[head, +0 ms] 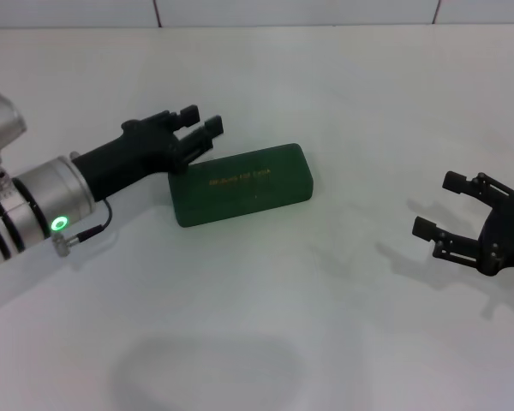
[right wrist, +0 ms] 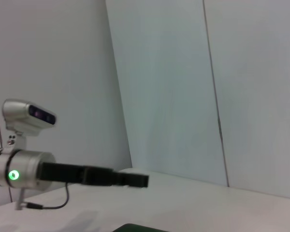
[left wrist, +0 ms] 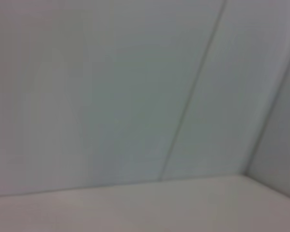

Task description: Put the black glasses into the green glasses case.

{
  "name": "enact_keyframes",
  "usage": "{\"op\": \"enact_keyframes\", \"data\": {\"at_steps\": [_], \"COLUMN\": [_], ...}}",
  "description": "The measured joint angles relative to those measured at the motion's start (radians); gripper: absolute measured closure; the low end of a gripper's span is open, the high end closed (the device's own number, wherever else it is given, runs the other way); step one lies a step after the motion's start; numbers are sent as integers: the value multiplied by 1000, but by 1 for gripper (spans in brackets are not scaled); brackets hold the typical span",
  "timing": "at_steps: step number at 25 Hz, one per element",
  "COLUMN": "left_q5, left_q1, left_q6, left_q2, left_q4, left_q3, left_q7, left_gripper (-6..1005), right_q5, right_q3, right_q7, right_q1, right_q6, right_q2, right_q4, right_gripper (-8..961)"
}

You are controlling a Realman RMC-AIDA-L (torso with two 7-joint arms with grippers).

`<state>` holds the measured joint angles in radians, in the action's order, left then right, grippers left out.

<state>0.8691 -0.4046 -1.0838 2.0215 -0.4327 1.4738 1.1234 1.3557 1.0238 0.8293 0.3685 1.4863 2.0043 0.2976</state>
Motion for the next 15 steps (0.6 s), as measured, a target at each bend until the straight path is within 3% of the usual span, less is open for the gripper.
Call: {"op": "enact_keyframes", "data": {"at_steps": [4, 9, 12, 15], "left_q5": [93, 219, 285, 391], "left_q1": [37, 93, 125, 176], "left_q6": [-62, -243, -340, -400], "left_q2": [-25, -75, -86, -81], "left_q4": [-42, -67, -71, -98], "left_q3": [0, -47, -101, -180], "left_q7": [5, -22, -63, -118], "left_gripper": [542, 321, 196, 172], "right_q5": [0, 13, 48, 105], "right_q3": [0, 8, 12, 12], "right_q7": [22, 58, 57, 52], "right_q1": [8, 10, 4, 1], "right_q6": [2, 33, 94, 147], "right_q2": [-10, -30, -43, -47], "right_q4": [4, 32, 53, 71], "right_gripper": [84, 84, 84, 84]}}
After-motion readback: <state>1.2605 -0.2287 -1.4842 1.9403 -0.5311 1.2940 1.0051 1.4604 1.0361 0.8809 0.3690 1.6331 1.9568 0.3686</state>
